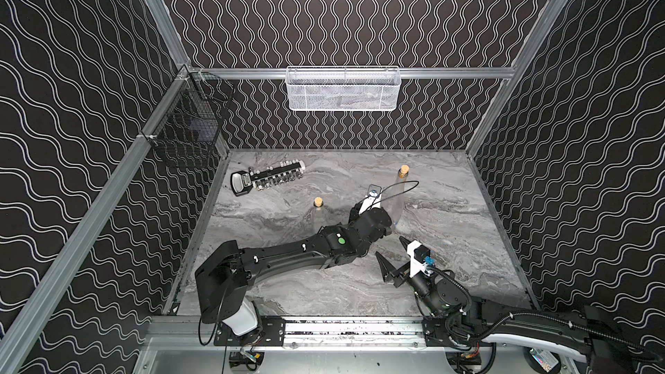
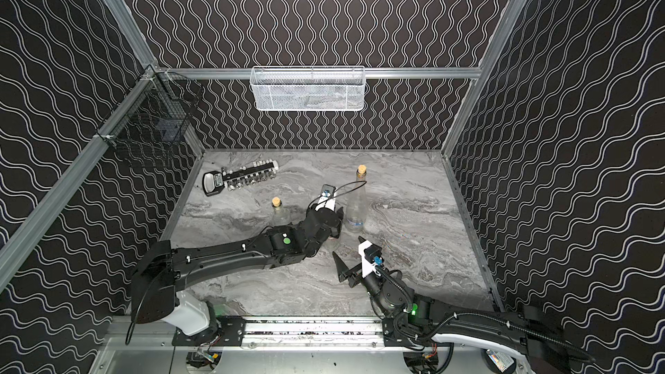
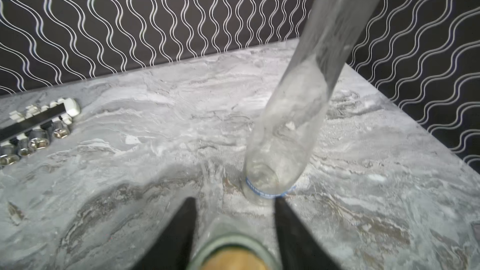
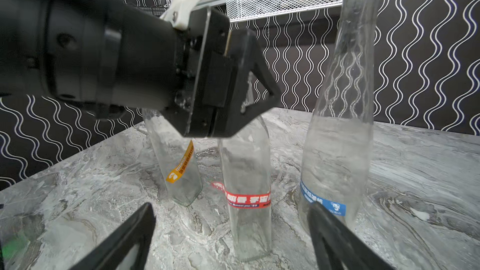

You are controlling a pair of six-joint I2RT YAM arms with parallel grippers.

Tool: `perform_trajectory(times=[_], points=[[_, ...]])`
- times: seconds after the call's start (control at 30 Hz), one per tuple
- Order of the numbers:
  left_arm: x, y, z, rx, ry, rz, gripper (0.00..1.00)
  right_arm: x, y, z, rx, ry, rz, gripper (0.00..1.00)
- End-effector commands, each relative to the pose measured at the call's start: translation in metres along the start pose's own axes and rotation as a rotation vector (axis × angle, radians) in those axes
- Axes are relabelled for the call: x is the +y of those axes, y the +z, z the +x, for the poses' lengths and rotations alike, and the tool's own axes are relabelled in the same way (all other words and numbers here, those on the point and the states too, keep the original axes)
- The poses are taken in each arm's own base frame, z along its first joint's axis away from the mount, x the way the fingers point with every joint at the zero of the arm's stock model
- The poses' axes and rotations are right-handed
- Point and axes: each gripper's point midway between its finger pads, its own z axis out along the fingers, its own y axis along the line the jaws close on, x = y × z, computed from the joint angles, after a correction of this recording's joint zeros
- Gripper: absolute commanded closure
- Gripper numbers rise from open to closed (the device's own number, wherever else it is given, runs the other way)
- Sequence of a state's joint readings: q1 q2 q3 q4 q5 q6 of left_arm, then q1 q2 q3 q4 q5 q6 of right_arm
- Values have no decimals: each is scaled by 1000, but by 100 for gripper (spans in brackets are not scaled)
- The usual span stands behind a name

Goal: Remove the label from the bottle
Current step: Adjust the bottle at the center of the board.

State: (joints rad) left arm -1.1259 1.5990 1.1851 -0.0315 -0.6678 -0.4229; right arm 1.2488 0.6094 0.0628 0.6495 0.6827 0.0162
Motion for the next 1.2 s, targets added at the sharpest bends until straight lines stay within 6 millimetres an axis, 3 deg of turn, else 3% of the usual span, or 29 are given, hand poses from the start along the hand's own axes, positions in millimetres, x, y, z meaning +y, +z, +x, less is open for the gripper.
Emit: perform_trajectory(times=[0.0,0.2,0.3,0.4,0.63,0.73,0.83,1.17], points=[[-3,-2,-4,1,31,23,29,-1,1,-2,1,8,9,6],[-3,-10,-16,-17,69,35,2,-1,3,-2,16,-3,1,3],[-7,-24,-32,-35,131,95,1,4,3,-5,40,-13,-31,0],[-10,-52,-51,-84,210,200,1,13,3,-12,83,-33,-91,0],[21,-130,-84,-186,204,420,1,22,6,-53,67,-33,-210,0],[37,-148,-83,-169,193,462,1,19,18,-75,61,-15,-229,0],[49,-158,-78,-150,175,487,1,17,38,-85,108,-9,-224,0],[57,-160,-59,-121,142,508,1,-4,94,-83,173,11,-120,1]])
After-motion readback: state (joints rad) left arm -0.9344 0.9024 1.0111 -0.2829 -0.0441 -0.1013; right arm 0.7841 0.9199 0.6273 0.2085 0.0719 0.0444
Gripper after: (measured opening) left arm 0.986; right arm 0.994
